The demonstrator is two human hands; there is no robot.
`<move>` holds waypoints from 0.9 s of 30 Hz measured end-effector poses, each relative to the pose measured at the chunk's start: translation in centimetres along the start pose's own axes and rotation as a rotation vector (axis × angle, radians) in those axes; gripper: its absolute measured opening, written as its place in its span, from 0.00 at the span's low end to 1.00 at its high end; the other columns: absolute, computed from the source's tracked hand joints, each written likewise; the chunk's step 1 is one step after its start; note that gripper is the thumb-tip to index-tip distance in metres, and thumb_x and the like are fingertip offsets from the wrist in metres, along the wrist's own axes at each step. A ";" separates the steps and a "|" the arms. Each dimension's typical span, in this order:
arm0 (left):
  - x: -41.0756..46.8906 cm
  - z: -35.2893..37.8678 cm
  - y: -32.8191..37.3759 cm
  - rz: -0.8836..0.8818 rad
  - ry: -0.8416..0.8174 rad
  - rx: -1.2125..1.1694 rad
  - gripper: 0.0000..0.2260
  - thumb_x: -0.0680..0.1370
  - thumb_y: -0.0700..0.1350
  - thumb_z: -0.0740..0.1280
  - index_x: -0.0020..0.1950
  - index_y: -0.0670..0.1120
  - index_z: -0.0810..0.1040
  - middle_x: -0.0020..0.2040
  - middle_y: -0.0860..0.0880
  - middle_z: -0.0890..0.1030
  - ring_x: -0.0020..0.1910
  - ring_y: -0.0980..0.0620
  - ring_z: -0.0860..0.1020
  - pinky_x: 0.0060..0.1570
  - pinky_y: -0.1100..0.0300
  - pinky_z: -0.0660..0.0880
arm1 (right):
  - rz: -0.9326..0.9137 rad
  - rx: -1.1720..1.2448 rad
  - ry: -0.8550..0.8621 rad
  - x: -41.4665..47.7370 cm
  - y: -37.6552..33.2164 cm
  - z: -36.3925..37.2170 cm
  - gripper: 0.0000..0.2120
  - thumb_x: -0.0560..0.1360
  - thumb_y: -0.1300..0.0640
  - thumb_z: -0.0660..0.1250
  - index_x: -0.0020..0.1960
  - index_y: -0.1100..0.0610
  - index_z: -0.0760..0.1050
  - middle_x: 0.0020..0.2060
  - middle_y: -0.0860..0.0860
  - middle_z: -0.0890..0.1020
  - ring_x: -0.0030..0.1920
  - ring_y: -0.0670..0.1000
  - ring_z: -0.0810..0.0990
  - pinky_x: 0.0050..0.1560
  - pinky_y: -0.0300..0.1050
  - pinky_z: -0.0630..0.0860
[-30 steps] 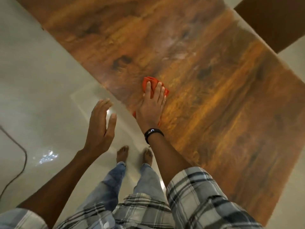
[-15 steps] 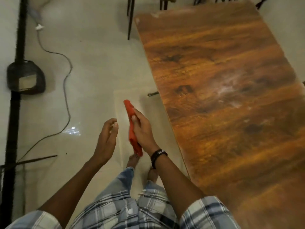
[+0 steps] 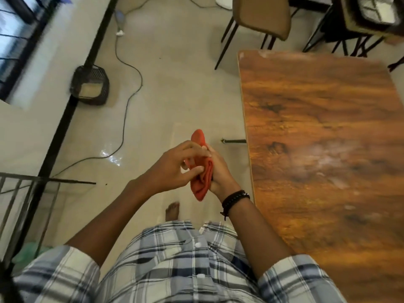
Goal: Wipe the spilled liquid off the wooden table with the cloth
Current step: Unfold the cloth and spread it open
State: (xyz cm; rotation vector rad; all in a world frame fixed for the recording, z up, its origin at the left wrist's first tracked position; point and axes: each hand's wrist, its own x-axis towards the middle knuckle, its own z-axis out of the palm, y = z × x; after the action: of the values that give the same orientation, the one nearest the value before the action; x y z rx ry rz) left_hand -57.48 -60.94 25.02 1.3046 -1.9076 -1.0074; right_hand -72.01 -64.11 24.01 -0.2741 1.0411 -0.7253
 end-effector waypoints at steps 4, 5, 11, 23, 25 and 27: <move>1.7 -2.2 -0.5 -0.020 0.026 0.004 0.07 0.77 0.39 0.73 0.54 0.46 0.81 0.52 0.52 0.79 0.46 0.56 0.79 0.41 0.66 0.75 | 0.017 -0.119 0.017 0.5 -1.1 2.0 0.15 0.84 0.51 0.56 0.63 0.61 0.71 0.44 0.58 0.80 0.41 0.50 0.82 0.43 0.46 0.80; 2.0 -2.8 -0.8 -0.040 0.062 0.003 0.07 0.77 0.39 0.72 0.54 0.45 0.81 0.52 0.52 0.80 0.45 0.57 0.79 0.41 0.69 0.73 | 0.005 -0.250 0.022 0.6 -1.3 2.2 0.23 0.84 0.46 0.55 0.67 0.63 0.70 0.49 0.59 0.80 0.46 0.52 0.81 0.49 0.49 0.80; 2.8 -6.7 -2.3 -0.238 0.198 -0.192 0.03 0.81 0.42 0.67 0.54 0.46 0.77 0.51 0.53 0.81 0.41 0.55 0.84 0.38 0.68 0.78 | -0.246 -0.827 -0.141 -0.2 -3.2 2.3 0.17 0.74 0.30 0.62 0.55 0.36 0.79 0.50 0.38 0.84 0.51 0.39 0.83 0.52 0.42 0.79; 0.0 -9.3 -3.5 -0.416 0.262 -0.305 0.10 0.82 0.47 0.65 0.62 0.48 0.71 0.57 0.50 0.77 0.53 0.49 0.82 0.52 0.58 0.81 | -0.529 -1.117 -0.279 1.0 -2.4 6.1 0.03 0.76 0.56 0.73 0.49 0.53 0.85 0.38 0.50 0.87 0.39 0.50 0.87 0.43 0.39 0.82; -1.0 -9.0 -3.3 -0.462 0.297 -0.338 0.19 0.78 0.51 0.71 0.65 0.50 0.70 0.60 0.50 0.76 0.57 0.50 0.80 0.51 0.61 0.80 | -0.478 -1.097 -0.381 0.8 -2.4 6.8 0.03 0.76 0.56 0.72 0.46 0.52 0.85 0.38 0.49 0.87 0.39 0.52 0.87 0.42 0.36 0.81; -1.9 -8.7 -3.0 -0.498 0.347 -0.362 0.28 0.75 0.52 0.75 0.70 0.49 0.67 0.63 0.50 0.74 0.58 0.50 0.79 0.52 0.61 0.79 | -0.421 -1.128 -0.434 0.8 -2.6 7.2 0.07 0.77 0.55 0.70 0.49 0.56 0.86 0.41 0.51 0.88 0.42 0.52 0.87 0.45 0.38 0.81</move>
State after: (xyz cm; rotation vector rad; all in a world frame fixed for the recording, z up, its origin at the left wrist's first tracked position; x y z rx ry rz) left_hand -48.31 -61.95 26.90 1.6375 -1.1026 -1.2012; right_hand -66.69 -67.48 28.43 -1.5864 0.8797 -0.3386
